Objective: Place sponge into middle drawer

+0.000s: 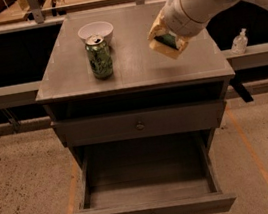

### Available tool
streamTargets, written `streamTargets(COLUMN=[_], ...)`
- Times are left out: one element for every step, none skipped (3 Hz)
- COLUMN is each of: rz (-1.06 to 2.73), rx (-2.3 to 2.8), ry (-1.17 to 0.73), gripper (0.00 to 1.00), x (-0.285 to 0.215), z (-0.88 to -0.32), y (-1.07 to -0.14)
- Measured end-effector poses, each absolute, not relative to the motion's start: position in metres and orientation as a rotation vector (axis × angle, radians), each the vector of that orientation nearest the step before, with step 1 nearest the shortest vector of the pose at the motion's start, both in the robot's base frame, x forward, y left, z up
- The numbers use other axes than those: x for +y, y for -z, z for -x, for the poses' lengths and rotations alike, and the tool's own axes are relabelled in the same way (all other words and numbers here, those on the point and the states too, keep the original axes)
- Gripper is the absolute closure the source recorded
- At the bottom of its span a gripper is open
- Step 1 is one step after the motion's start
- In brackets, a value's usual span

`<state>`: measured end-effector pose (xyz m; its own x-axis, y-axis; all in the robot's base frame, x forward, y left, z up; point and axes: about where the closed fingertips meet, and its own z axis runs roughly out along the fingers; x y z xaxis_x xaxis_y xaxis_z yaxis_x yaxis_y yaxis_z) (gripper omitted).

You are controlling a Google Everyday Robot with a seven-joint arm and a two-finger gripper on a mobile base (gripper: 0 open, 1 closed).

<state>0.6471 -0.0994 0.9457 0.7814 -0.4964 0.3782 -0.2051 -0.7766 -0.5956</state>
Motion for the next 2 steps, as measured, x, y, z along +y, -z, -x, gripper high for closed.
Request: streamTargets(rz=[2.354, 2.294], rx=[0.594, 0.684], ry=[0.588, 0.444], gripper=[1.00, 1.00], x=[-0.074, -0.056], z=[-0.606, -0.562], y=[-0.933, -0.916])
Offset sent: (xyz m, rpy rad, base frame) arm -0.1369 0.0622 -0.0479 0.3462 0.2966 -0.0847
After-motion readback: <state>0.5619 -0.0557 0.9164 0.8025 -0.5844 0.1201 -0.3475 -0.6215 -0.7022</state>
